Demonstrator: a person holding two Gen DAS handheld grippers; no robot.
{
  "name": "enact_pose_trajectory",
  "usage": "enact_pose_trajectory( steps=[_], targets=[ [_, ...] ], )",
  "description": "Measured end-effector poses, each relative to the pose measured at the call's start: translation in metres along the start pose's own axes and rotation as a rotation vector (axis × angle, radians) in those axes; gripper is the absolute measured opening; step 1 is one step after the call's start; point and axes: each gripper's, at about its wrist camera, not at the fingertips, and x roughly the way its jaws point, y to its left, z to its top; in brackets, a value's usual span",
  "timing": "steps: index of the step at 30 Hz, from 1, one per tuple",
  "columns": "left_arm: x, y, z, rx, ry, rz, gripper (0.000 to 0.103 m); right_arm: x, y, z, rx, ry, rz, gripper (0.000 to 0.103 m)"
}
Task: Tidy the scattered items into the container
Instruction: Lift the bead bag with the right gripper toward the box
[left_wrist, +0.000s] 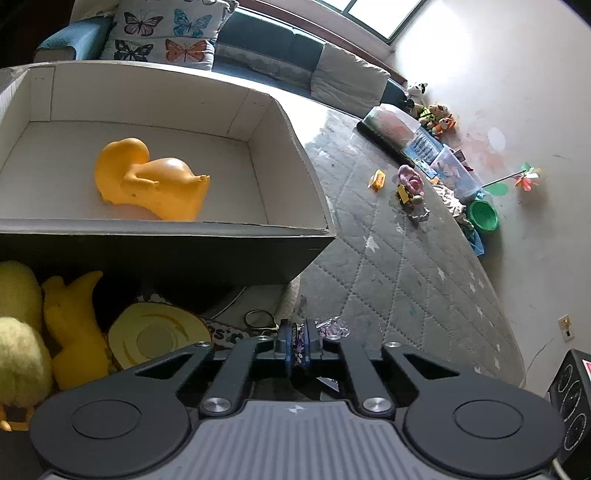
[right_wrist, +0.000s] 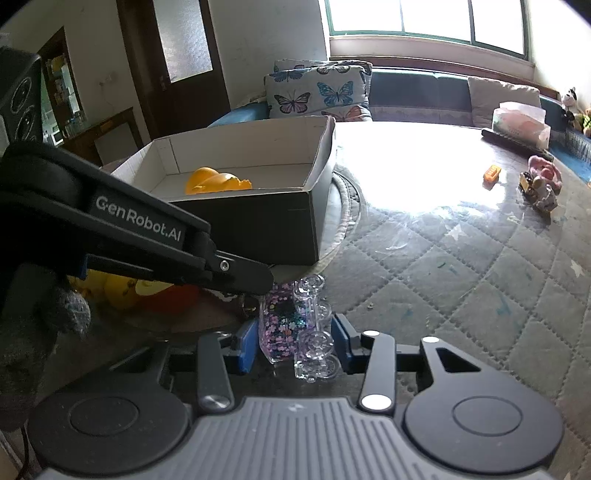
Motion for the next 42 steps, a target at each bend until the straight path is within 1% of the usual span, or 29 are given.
enact_pose_trajectory(
  steps=[4, 6, 7, 13, 18, 21, 27, 38, 42],
  targets=[
    [-0.002, 0.002, -0.001, 0.003, 0.004, -0.005, 0.004, 0.000, -0.001, 0.000, 0.008, -0.001, 0.002, 0.039],
    [-0.001, 0.003, -0.001, -0.008, 0.014, -0.006, 0.004, -0.001, -0.001, 0.000, 0.013, -0.003, -0.001, 0.038],
    [-0.001, 0.004, -0.001, -0.013, 0.019, -0.006, 0.006, -0.001, -0.001, 0.000, 0.016, -0.005, -0.002, 0.038],
    [0.000, 0.007, -0.002, -0.027, 0.029, -0.011, 0.008, -0.002, -0.002, -0.001, 0.024, -0.005, -0.003, 0.038],
    [0.001, 0.010, -0.002, -0.032, 0.025, -0.019, 0.007, -0.004, -0.003, -0.002, 0.032, -0.006, 0.003, 0.038],
    [0.000, 0.011, -0.002, -0.034, 0.023, -0.025, 0.004, -0.005, -0.003, -0.003, 0.036, -0.008, 0.006, 0.038],
    [-0.006, 0.008, -0.003, -0.032, 0.019, -0.040, 0.003, -0.013, -0.002, -0.001, 0.042, -0.029, 0.006, 0.037],
    [-0.027, 0.006, 0.007, -0.070, -0.012, -0.085, 0.003, -0.030, 0.004, 0.010, 0.021, -0.082, 0.002, 0.037],
    [-0.042, 0.003, 0.017, -0.073, -0.047, -0.103, 0.003, -0.041, 0.009, 0.023, 0.004, -0.124, 0.007, 0.037]
  ],
)
